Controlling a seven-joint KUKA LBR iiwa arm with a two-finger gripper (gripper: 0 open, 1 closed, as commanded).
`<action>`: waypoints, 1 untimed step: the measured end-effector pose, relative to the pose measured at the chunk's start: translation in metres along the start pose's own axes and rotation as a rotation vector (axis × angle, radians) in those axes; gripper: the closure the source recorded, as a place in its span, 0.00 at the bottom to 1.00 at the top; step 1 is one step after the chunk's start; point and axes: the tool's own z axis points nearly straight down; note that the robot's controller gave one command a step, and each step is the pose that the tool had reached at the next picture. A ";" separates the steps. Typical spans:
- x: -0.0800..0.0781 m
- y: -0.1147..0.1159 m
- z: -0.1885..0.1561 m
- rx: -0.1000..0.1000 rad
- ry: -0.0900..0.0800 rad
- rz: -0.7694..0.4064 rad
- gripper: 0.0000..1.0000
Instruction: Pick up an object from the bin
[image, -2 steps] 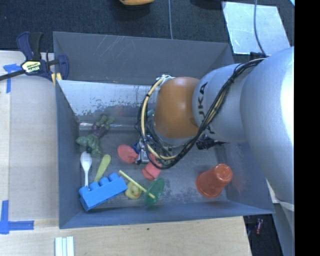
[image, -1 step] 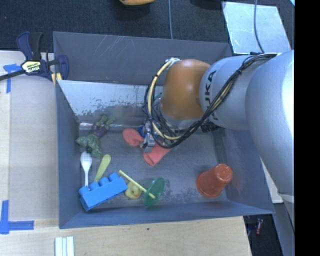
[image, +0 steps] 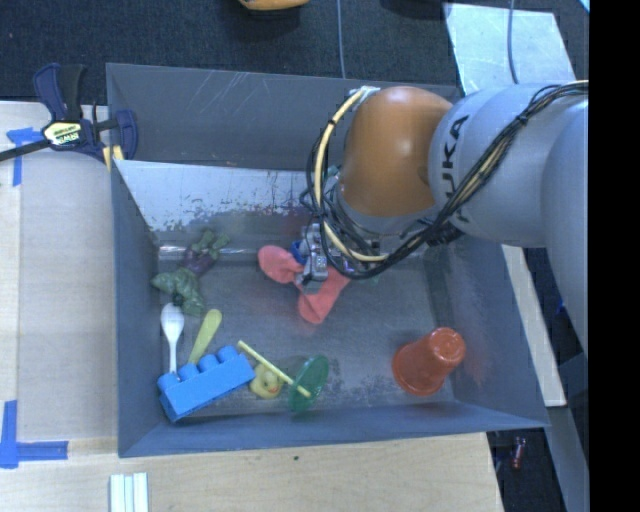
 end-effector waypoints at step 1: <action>0.001 0.026 -0.080 -0.004 -0.018 0.041 1.00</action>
Offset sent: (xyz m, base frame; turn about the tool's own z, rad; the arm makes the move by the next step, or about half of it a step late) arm -0.0118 0.0400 0.3122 -0.1243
